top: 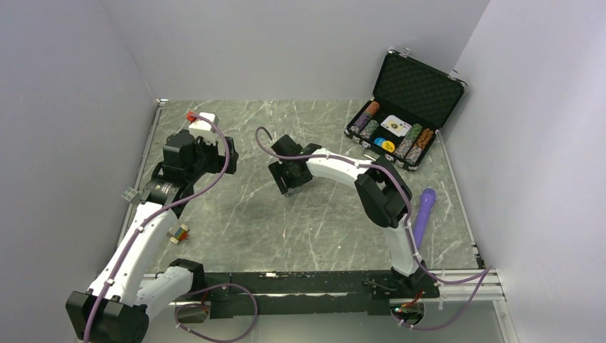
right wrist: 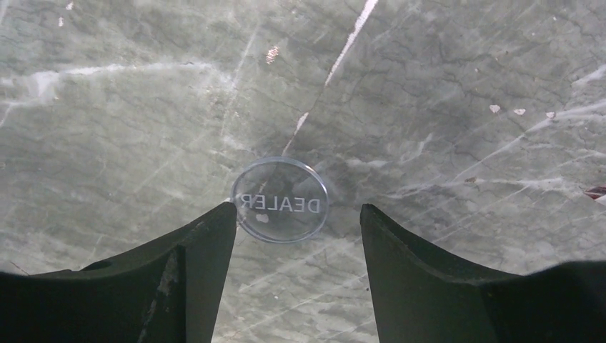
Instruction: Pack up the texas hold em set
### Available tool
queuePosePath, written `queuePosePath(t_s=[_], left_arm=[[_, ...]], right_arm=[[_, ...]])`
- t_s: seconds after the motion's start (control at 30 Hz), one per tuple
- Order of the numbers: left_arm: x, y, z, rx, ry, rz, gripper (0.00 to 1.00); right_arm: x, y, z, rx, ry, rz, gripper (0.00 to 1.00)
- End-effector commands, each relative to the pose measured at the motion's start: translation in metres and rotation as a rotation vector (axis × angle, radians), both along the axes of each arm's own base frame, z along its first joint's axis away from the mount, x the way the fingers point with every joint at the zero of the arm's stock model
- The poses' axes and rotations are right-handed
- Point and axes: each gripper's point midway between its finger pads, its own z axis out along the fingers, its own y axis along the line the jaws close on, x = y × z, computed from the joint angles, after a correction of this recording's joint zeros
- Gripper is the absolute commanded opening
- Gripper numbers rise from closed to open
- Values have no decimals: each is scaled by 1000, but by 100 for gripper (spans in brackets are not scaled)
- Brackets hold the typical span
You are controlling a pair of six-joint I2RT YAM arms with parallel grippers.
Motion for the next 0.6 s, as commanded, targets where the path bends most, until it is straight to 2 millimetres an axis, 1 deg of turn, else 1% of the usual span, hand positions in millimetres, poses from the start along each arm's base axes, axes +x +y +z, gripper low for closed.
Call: queuePosePath(t_s=[0.0,0.2,0.57], left_arm=[[4,-1,11,-10,-37,-5,98],[4,-2,11,-9,-38,-8,98],[4,-3,11,-14,-39,-12,98]], right_arm=[[8,16,14,23,-51,-5,68],[4,18,10,6,-43,-16,68],[-1,15,3,-57,-64,-14,68]])
